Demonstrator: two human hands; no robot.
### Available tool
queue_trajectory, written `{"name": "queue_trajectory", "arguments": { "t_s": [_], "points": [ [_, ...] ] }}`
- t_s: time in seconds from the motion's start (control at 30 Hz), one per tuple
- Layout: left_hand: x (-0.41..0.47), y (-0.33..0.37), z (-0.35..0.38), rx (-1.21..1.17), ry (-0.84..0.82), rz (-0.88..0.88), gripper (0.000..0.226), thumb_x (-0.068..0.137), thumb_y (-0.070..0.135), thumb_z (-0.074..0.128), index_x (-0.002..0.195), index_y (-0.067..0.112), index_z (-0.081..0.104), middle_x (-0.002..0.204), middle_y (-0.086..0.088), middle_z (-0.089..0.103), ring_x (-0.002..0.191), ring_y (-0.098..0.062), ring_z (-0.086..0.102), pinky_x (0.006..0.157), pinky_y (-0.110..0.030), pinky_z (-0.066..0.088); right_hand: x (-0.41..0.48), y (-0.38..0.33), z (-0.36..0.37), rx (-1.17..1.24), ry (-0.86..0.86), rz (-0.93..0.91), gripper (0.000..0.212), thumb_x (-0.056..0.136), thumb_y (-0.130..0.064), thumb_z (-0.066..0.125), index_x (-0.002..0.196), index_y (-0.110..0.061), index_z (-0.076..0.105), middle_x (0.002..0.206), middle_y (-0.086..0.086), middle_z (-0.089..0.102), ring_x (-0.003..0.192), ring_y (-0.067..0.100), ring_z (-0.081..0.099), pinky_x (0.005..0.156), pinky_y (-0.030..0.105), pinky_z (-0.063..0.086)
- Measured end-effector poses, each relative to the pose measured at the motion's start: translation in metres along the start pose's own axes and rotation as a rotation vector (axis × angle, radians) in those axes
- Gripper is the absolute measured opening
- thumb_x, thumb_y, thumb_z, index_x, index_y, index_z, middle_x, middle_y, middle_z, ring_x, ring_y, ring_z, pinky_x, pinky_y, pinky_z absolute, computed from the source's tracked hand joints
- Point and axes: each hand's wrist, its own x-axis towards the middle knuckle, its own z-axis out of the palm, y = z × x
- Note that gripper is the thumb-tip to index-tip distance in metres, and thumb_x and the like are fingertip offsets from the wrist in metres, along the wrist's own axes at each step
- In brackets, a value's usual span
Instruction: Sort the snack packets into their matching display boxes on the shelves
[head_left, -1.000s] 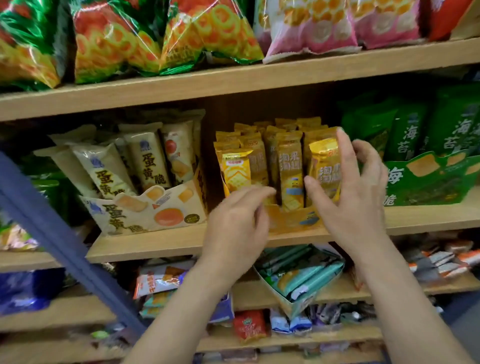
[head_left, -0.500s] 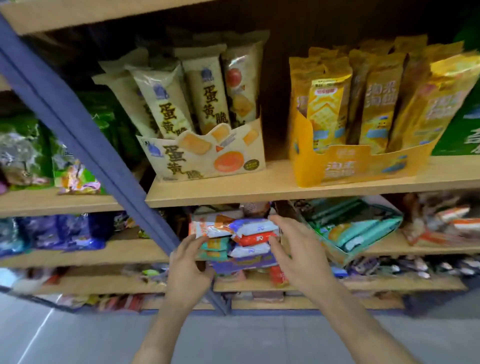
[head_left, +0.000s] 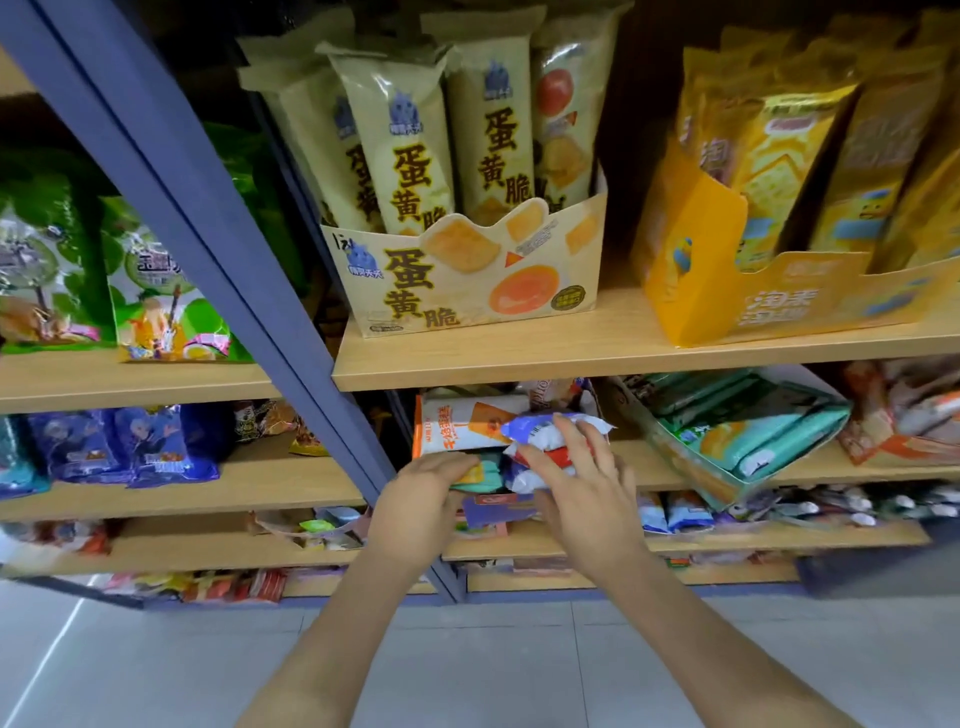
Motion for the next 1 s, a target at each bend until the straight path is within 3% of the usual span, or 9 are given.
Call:
{"name": "queue_trajectory", "arguments": {
  "t_s": [0.13, 0.3, 0.43, 0.53, 0.63, 0.73, 0.87, 0.93, 1.0],
  "points": [
    [-0.032, 0.013, -0.03, -0.072, 0.17, 0.03, 0.048, 0.088, 0.0, 0.063, 0.128, 0.025, 0.062, 0.132, 0.015, 0.056, 0.118, -0.008, 0.056, 0.096, -0.014, 0.041, 0.003, -0.001, 0.002, -0.017, 0.004, 0.003, 0.061, 0.068, -0.026, 0.087, 0.121, -0.041, 0.061, 0.147, 0.008, 0.046, 0.135, 0.03, 0.031, 0.085, 0.055, 0.049],
    [-0.075, 0.018, -0.056, -0.22, 0.296, 0.046, 0.062, 0.08, -0.012, 0.065, 0.121, 0.034, 0.065, 0.126, 0.031, 0.054, 0.116, 0.005, 0.054, 0.088, -0.014, 0.05, -0.001, -0.001, -0.011, 0.179, 0.005, -0.069, 0.081, 0.078, -0.016, 0.073, 0.144, -0.047, 0.038, 0.162, 0.006, 0.018, 0.146, 0.029, 0.011, 0.097, 0.057, 0.041],
    [-0.098, 0.022, -0.068, -0.278, 0.358, 0.078, 0.069, 0.075, -0.018, 0.065, 0.116, 0.038, 0.065, 0.123, 0.024, 0.061, 0.117, 0.005, 0.055, 0.095, -0.012, 0.044, -0.018, -0.015, -0.046, 0.583, 0.213, 0.111, 0.058, 0.091, -0.025, 0.062, 0.145, -0.035, 0.041, 0.148, 0.001, 0.034, 0.133, 0.02, 0.032, 0.098, 0.04, 0.039],
    [-0.113, 0.034, -0.076, -0.205, 0.396, 0.17, 0.057, 0.074, -0.005, 0.062, 0.118, 0.032, 0.063, 0.123, 0.018, 0.063, 0.118, 0.003, 0.055, 0.097, -0.012, 0.042, -0.034, -0.035, -0.081, 1.045, -0.041, 0.53, 0.037, 0.093, -0.042, 0.061, 0.127, -0.041, 0.047, 0.111, -0.017, 0.055, 0.106, 0.01, 0.056, 0.085, 0.03, 0.043],
    [-0.127, 0.045, -0.067, -0.147, 0.422, 0.269, 0.051, 0.074, -0.004, 0.061, 0.118, 0.022, 0.067, 0.127, 0.009, 0.063, 0.12, 0.0, 0.054, 0.1, -0.011, 0.039, -0.047, -0.051, -0.1, 1.525, -0.526, 0.764, 0.038, 0.087, -0.057, 0.059, 0.116, -0.032, 0.059, 0.096, 0.007, 0.076, 0.085, 0.024, 0.072, 0.078, 0.036, 0.05],
    [-0.137, 0.055, -0.038, -0.069, 0.453, 0.43, 0.029, 0.097, 0.011, 0.048, 0.121, 0.019, 0.062, 0.131, 0.001, 0.058, 0.118, -0.017, 0.057, 0.105, -0.021, 0.04, -0.056, -0.061, -0.095, 1.745, -0.531, 0.789, 0.048, 0.079, -0.043, 0.07, 0.119, -0.018, 0.063, 0.101, 0.016, 0.075, 0.083, 0.03, 0.072, 0.074, 0.039, 0.057],
    [-0.147, 0.06, -0.006, -0.07, 0.359, 0.493, 0.031, 0.098, 0.012, 0.047, 0.123, 0.027, 0.059, 0.134, 0.006, 0.053, 0.118, -0.02, 0.059, 0.102, -0.024, 0.045, -0.064, -0.056, -0.089, 1.792, -0.379, 0.82, 0.04, 0.085, -0.009, 0.071, 0.123, -0.019, 0.06, 0.106, 0.013, 0.074, 0.091, 0.03, 0.073, 0.076, 0.043, 0.058],
    [-0.149, 0.067, -0.006, -0.169, 0.179, 0.371, 0.064, 0.073, 0.003, 0.058, 0.125, 0.04, 0.056, 0.14, 0.016, 0.048, 0.126, -0.007, 0.052, 0.095, -0.019, 0.047, -0.07, -0.047, -0.088, 1.73, -0.339, 0.794, 0.031, 0.087, -0.006, 0.07, 0.116, -0.018, 0.064, 0.104, 0.011, 0.075, 0.09, 0.027, 0.073, 0.076, 0.041, 0.059],
    [-0.146, 0.079, -0.01, -0.385, 0.046, 0.221, 0.073, 0.062, 0.007, 0.052, 0.123, 0.046, 0.054, 0.141, 0.021, 0.045, 0.129, -0.001, 0.045, 0.092, -0.016, 0.047, -0.076, -0.039, -0.09, 1.665, -0.272, 0.764, 0.03, 0.086, -0.005, 0.07, 0.112, -0.019, 0.065, 0.103, 0.007, 0.076, 0.089, 0.024, 0.073, 0.075, 0.038, 0.059]
  ]
}}
